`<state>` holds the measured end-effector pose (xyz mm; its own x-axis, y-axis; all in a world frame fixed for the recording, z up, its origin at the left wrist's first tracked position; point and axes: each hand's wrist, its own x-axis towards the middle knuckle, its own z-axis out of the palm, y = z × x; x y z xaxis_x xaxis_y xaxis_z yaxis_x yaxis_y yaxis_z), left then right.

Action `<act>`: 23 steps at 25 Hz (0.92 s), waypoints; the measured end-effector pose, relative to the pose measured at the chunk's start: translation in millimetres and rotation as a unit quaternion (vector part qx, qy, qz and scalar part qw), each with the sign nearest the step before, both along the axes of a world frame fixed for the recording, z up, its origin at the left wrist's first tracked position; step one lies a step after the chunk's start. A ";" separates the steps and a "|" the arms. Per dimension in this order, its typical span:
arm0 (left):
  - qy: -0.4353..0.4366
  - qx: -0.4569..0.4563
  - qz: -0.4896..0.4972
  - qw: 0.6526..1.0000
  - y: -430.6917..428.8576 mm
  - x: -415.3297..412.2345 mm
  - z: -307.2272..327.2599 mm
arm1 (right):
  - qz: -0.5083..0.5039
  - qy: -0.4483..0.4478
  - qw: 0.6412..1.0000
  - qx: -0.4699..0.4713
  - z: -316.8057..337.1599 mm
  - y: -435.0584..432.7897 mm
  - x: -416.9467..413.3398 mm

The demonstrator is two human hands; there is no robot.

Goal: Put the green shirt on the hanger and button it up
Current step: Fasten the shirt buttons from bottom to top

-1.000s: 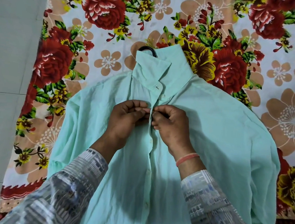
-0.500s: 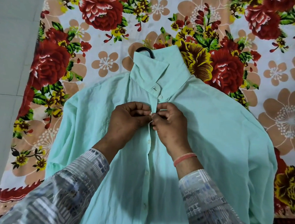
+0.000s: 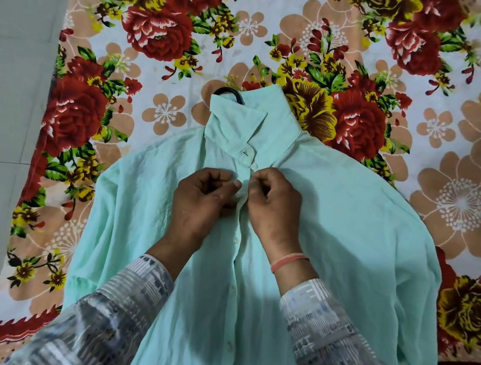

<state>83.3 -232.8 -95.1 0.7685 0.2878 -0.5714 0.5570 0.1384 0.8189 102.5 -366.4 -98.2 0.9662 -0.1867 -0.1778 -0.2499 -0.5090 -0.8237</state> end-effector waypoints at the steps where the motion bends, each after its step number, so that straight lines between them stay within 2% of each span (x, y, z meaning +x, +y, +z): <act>1: -0.013 0.025 0.001 1.000 -1.5 5.7 1.4 | -0.005 -0.044 0.998 -0.039 1.4 -3.9 6.0; 3: -0.055 0.110 -0.025 0.992 -5.9 19.1 4.6 | 0.004 -0.082 0.992 -0.092 1.1 -8.9 20.3; 5: -0.089 0.217 -0.058 0.970 -13.3 35.9 7.7 | 0.051 -0.064 0.989 -0.120 -3.9 -10.2 33.7; 8: -0.079 0.334 -0.103 0.934 -23.9 58.2 6.5 | 0.113 -0.054 0.980 -0.154 -7.4 -9.8 40.9; 11: -0.029 0.359 -0.124 0.925 -23.8 73.5 5.0 | 0.066 -0.048 0.988 -0.132 -5.2 -11.1 38.6; 15: 0.000 0.383 -0.174 0.907 -18.9 87.0 13.7 | -0.046 0.005 0.999 -0.024 -2.3 -6.6 40.8; 16: -0.001 0.372 -0.169 0.912 -15.5 87.3 13.6 | -0.062 0.008 0.998 -0.009 -1.5 -4.5 43.0; 17: -0.005 0.324 -0.138 0.936 -10.8 86.2 12.2 | -0.075 0.009 0.997 0.003 0.0 -2.2 45.4; 19: -0.015 0.126 -0.024 0.992 -4.7 77.6 11.6 | -0.104 0.010 0.994 0.029 5.1 1.0 51.2; 20: -0.028 0.034 0.019 0.999 -2.9 70.9 11.6 | -0.116 0.012 0.992 0.043 6.5 2.3 53.9; 21: -0.045 -0.015 0.033 0.998 -2.1 64.7 11.3 | -0.120 0.016 0.991 0.055 5.9 3.8 55.9; 23: -0.067 -0.046 0.023 0.996 -2.5 56.1 8.1 | -0.101 0.041 0.990 0.089 3.9 7.7 56.8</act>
<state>139.3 -235.3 -87.0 0.8274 0.2750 -0.4897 0.4347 0.2386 0.8684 159.3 -358.7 -94.3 0.8929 -0.3344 -0.3014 -0.4019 -0.2905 -0.8684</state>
